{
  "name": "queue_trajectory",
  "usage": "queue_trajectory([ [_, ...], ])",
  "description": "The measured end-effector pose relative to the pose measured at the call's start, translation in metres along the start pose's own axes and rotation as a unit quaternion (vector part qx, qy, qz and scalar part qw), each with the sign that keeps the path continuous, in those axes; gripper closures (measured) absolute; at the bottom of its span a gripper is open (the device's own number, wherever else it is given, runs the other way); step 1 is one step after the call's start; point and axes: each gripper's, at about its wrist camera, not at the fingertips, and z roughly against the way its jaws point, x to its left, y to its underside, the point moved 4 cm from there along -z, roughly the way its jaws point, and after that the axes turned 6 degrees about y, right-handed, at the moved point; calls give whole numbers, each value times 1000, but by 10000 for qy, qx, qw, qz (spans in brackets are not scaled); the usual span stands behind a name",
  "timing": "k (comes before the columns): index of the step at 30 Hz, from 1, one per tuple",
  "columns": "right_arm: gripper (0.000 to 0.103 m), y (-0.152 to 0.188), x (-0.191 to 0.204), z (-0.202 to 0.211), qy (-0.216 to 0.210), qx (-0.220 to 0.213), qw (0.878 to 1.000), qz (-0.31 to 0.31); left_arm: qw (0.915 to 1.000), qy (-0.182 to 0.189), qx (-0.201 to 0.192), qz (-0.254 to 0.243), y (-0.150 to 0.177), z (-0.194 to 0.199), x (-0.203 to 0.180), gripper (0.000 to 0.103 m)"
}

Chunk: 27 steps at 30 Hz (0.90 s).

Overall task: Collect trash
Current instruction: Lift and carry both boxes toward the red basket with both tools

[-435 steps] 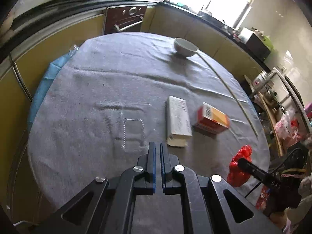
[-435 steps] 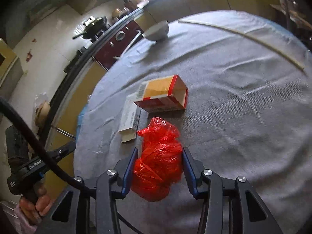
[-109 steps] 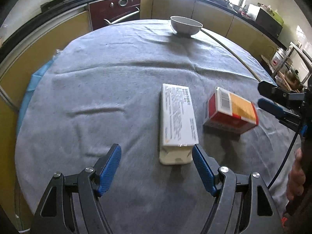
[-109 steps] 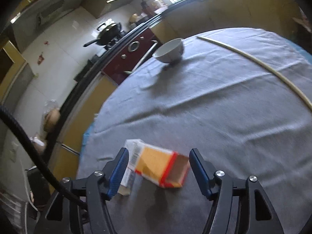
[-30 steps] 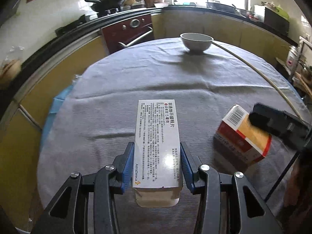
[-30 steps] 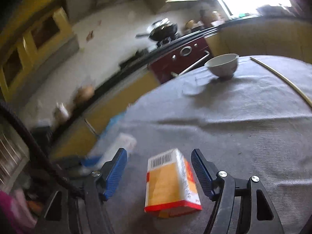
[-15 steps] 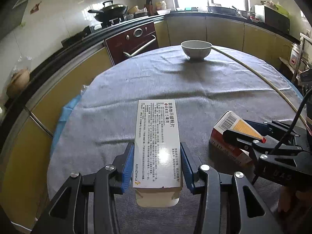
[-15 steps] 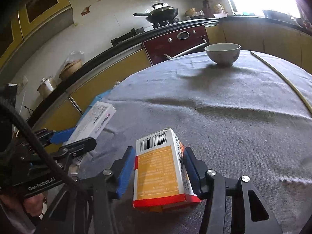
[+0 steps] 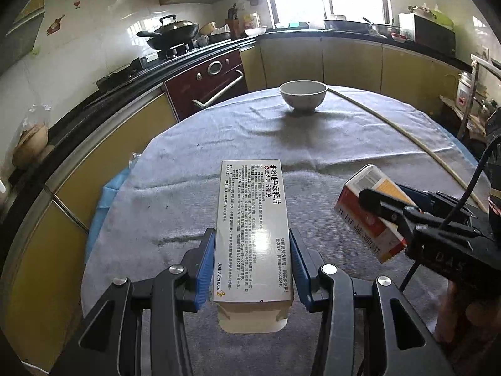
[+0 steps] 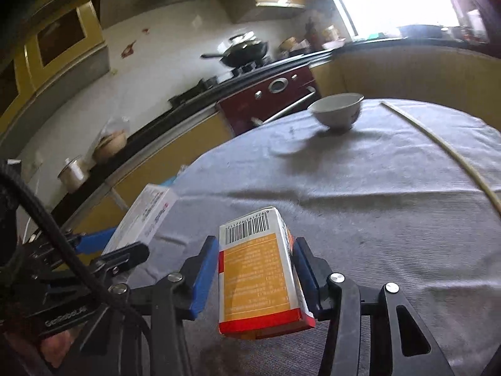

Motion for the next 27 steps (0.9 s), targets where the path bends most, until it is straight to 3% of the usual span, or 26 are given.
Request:
queue_trajectory([
  [7,51,-4,-7,48,453,-350,9970,-514,9993,336,-148,30,1,21,-8,56],
  [16,51,-10,25,134,862,-688,9932,-375,9955,811,-496,-51,4,67,-30,56],
  [27,51,10,59,194,1291,-809,9881,-209,9899,1154,-796,-223,13,114,-44,56],
])
